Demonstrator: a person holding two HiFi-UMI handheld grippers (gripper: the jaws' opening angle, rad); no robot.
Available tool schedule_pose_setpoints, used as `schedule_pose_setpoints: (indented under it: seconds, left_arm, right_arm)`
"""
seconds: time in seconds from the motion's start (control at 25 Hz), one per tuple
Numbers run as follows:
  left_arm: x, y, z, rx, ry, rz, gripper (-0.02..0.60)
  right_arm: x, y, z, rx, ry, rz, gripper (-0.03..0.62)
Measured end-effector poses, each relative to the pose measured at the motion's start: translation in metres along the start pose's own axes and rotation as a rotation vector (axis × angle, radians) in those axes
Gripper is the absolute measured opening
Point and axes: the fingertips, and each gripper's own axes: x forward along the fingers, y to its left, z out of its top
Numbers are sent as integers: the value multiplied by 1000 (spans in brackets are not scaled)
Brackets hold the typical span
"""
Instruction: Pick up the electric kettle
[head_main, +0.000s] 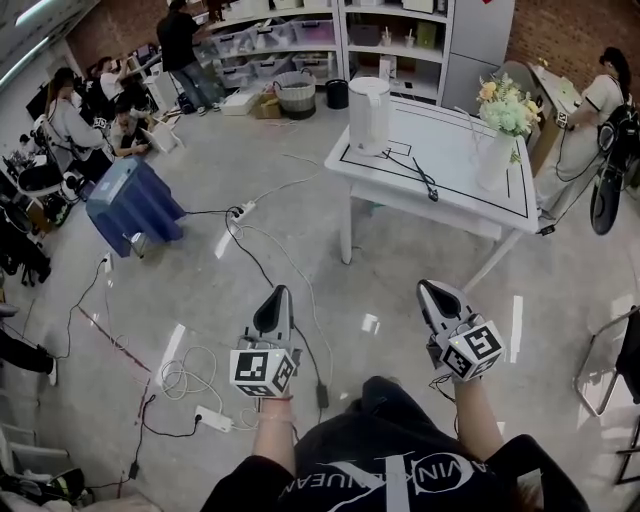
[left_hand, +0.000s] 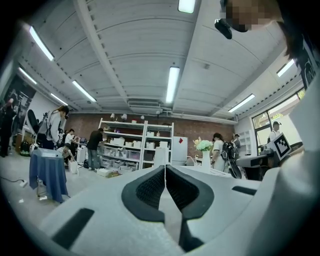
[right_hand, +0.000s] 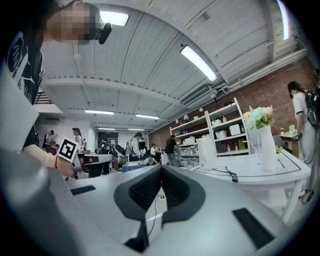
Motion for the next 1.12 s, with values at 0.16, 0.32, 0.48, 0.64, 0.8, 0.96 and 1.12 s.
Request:
schedule_pose_setpoints:
  seconds: [0.16, 0.32, 0.48, 0.64, 0.8, 0.96, 1.12]
  left_arm:
    - [3, 1, -5, -20, 6, -5, 14]
    - [13, 4, -9, -37, 6, -9, 14]
    - [30, -1, -9, -57, -14, -62, 15]
    - [58, -4, -10, -68, -17, -110, 29]
    - [92, -5, -12, -67, 6, -150, 118]
    - [140, -5, -10, -88, 8, -181, 137]
    - [188, -10, -11, -88, 26, -221, 149]
  right_arm:
    - [0, 0, -4, 0, 13, -1, -2]
    - [7, -7, -8, 1, 18, -10, -2]
    - [12, -16, -14, 2, 40, -16, -2]
    - [25, -35, -24, 22, 53, -31, -2]
    - [47, -56, -30, 39, 72, -28, -2]
    - [70, -83, -27, 44, 82, -33, -2]
    - [89, -119, -33, 70, 104, -56, -2]
